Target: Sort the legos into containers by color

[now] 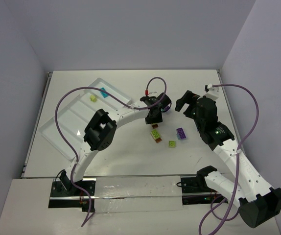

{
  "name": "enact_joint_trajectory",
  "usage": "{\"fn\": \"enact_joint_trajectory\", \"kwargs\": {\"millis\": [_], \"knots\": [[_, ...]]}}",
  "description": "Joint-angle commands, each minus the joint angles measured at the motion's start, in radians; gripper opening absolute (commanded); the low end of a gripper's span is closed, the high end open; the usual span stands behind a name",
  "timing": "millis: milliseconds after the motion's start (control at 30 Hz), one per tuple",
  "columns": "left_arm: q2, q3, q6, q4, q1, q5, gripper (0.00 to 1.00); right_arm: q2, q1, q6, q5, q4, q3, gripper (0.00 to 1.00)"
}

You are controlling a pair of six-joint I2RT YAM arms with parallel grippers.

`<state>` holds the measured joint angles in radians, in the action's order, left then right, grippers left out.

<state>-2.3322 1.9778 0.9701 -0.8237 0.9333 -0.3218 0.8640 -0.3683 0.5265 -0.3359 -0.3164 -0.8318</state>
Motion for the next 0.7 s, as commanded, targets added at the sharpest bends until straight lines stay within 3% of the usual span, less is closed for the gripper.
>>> {"fn": "enact_joint_trajectory", "kwargs": {"millis": [0, 167, 233, 300, 467, 567, 667], "knots": [[0.054, 0.036, 0.013, -0.018, 0.004, -0.029, 0.39, -0.023, 0.003, 0.000, -0.003, 0.016, -0.006, 1.00], [0.093, 0.040, -0.036, -0.027, -0.003, -0.051, 0.06, -0.008, 0.002, -0.001, 0.014, 0.016, -0.023, 1.00], [0.137, 0.024, -0.069, -0.022, -0.013, -0.041, 0.00, -0.002, 0.003, -0.003, 0.020, 0.014, -0.032, 1.00], [0.193, -0.026, -0.115, 0.020, -0.036, 0.001, 0.00, 0.001, 0.003, -0.005, 0.028, 0.011, -0.038, 1.00], [0.452, -0.292, -0.252, 0.248, -0.209, 0.283, 0.00, 0.005, 0.009, -0.042, 0.099, 0.024, -0.049, 1.00], [0.600, -0.413, -0.305, 0.378, -0.296, 0.474, 0.00, 0.009, 0.034, -0.067, 0.277, 0.065, -0.043, 1.00], [0.668, -0.506, -0.346, 0.479, -0.369, 0.669, 0.00, 0.017, 0.092, -0.078, 0.621, 0.161, -0.014, 1.00]]}}
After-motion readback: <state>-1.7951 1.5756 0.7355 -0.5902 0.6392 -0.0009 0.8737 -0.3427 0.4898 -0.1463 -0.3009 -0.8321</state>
